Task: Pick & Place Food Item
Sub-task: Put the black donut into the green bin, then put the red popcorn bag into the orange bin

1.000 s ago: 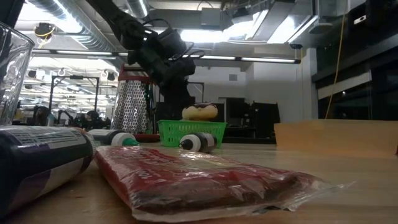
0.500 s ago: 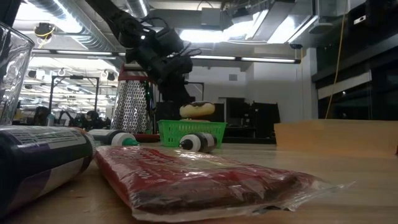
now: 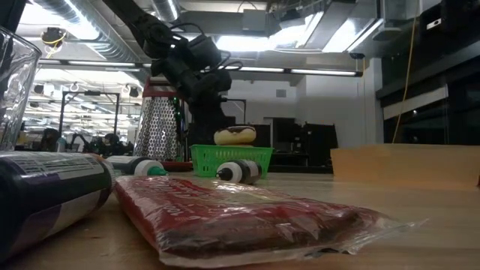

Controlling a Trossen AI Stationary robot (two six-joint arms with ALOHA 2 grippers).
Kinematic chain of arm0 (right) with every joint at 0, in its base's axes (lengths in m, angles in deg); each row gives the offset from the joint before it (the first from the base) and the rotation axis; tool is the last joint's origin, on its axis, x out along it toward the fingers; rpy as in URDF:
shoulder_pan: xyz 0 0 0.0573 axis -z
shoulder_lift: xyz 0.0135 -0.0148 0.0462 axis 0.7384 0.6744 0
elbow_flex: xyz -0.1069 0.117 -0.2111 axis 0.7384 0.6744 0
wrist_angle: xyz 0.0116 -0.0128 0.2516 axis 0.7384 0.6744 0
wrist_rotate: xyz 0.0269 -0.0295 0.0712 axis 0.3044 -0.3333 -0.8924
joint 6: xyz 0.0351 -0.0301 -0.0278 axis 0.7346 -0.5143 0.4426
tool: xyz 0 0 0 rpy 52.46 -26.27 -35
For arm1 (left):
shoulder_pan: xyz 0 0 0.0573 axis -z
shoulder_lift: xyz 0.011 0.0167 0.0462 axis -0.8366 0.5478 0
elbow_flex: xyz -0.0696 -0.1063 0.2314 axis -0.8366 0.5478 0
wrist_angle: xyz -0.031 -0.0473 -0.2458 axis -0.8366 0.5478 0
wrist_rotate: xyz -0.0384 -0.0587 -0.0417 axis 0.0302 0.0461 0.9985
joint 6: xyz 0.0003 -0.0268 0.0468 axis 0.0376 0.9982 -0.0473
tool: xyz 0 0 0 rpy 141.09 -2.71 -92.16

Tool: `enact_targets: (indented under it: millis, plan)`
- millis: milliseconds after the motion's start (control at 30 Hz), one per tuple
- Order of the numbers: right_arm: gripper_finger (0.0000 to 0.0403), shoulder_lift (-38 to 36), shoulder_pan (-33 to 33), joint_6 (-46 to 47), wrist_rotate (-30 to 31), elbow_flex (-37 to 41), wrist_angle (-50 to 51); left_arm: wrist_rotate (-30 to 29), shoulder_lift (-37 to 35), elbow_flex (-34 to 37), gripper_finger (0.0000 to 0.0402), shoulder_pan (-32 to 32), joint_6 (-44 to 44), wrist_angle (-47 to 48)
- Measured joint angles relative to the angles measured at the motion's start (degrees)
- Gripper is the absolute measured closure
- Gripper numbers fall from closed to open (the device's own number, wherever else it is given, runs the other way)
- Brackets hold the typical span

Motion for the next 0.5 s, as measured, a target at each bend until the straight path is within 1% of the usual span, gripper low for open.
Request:
enact_targets:
  millis: [67, 333, 500]
  plan:
    - [0.0176, 0.0, 0.0, 0.0, 0.0, 0.0, 0.0, 0.0, 0.0, 0.0, 0.0354, 0.0, 0.0, -0.3]
    - [0.0176, 0.0, 0.0, 0.0, 0.0, 0.0, 0.0, -0.3, 0.0, 0.0, 0.0254, 0.2, 0.9, -0.8]
    - [0.0176, 0.0, 0.0, 0.0, 0.0, 0.0, 0.0, -0.2, -0.6, 0.0, 0.0213, 0.2, 1.2, -3.4]
